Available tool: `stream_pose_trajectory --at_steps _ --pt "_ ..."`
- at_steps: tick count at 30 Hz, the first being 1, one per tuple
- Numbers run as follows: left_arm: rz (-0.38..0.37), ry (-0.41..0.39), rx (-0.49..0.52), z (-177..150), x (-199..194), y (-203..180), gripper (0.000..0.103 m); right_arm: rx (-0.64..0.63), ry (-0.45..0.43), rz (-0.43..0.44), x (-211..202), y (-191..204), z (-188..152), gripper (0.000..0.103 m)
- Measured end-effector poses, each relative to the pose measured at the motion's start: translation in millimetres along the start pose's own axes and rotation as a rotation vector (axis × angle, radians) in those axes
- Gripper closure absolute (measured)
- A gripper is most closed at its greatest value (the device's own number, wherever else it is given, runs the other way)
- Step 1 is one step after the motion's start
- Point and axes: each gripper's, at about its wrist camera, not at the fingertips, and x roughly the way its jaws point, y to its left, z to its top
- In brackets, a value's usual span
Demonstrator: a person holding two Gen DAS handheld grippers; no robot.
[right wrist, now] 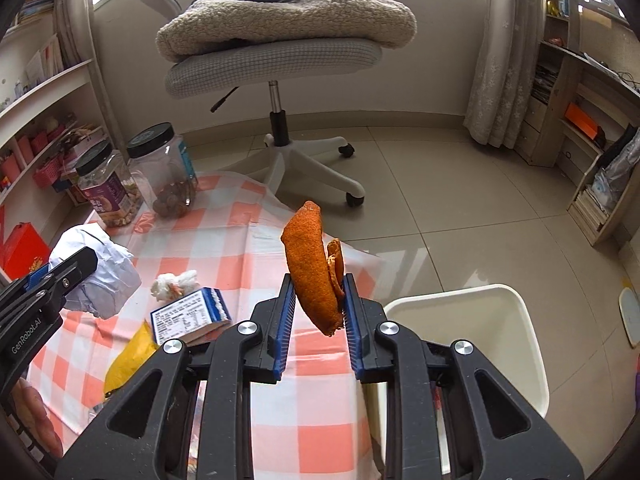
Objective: Collect trash
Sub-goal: 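Carry the foil item and orange peel over the wastebasket and open both grippers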
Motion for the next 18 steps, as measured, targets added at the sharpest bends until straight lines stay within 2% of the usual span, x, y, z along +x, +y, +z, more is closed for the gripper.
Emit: stream_pose_trajectory --at_steps 7,9,11,13,16,18 --pt "-0.084 0.022 0.047 -9 8 -55 0.069 0.05 0.03 -0.092 -5 -53 -9 0.078" --pt "-0.115 0.033 0.059 -12 10 -71 0.069 0.062 0.029 -0.12 -9 -69 -12 0.074" --pt "-0.141 0.039 0.069 -13 12 -87 0.069 0.078 0.027 -0.16 -12 -84 -14 0.051" --pt "-0.172 0.047 0.081 -16 13 -104 0.069 0.099 0.018 -0.201 -17 -99 -17 0.046" --pt "-0.214 0.067 0.1 -21 17 -128 0.069 0.134 0.014 -0.262 -22 -120 -20 0.03" --pt "-0.24 0.08 0.119 -25 19 -144 0.069 0.167 0.01 -0.284 -27 -136 -23 0.024"
